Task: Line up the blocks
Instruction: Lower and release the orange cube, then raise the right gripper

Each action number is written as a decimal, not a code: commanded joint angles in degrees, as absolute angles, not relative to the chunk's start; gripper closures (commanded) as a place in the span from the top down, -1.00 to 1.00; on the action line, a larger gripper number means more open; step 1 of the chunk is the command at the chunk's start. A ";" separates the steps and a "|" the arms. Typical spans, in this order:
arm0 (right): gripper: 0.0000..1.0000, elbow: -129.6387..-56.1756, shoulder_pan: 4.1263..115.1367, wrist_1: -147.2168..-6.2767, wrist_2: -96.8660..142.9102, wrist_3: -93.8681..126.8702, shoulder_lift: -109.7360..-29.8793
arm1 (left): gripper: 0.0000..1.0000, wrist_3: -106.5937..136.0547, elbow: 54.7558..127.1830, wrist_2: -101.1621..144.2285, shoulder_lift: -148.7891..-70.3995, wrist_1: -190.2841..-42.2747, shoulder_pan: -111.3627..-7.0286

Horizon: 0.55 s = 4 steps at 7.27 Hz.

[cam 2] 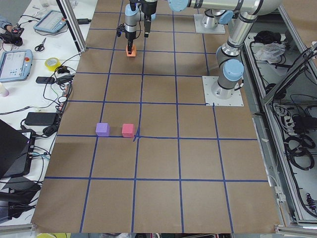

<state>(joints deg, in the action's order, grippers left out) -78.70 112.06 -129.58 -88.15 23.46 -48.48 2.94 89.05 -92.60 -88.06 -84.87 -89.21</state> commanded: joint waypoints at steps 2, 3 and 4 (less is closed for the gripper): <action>1.00 -78.93 112.06 -129.29 -87.63 22.94 -48.69 | 1.00 3.77 88.77 -91.76 -89.90 -83.60 -89.12; 1.00 -78.40 111.97 -127.29 -87.54 22.94 -49.47 | 1.00 3.00 88.60 -91.76 -91.22 -82.28 -88.95; 1.00 -78.05 111.80 -123.44 -87.54 23.37 -51.83 | 1.00 1.60 88.16 -92.19 -94.10 -78.52 -88.95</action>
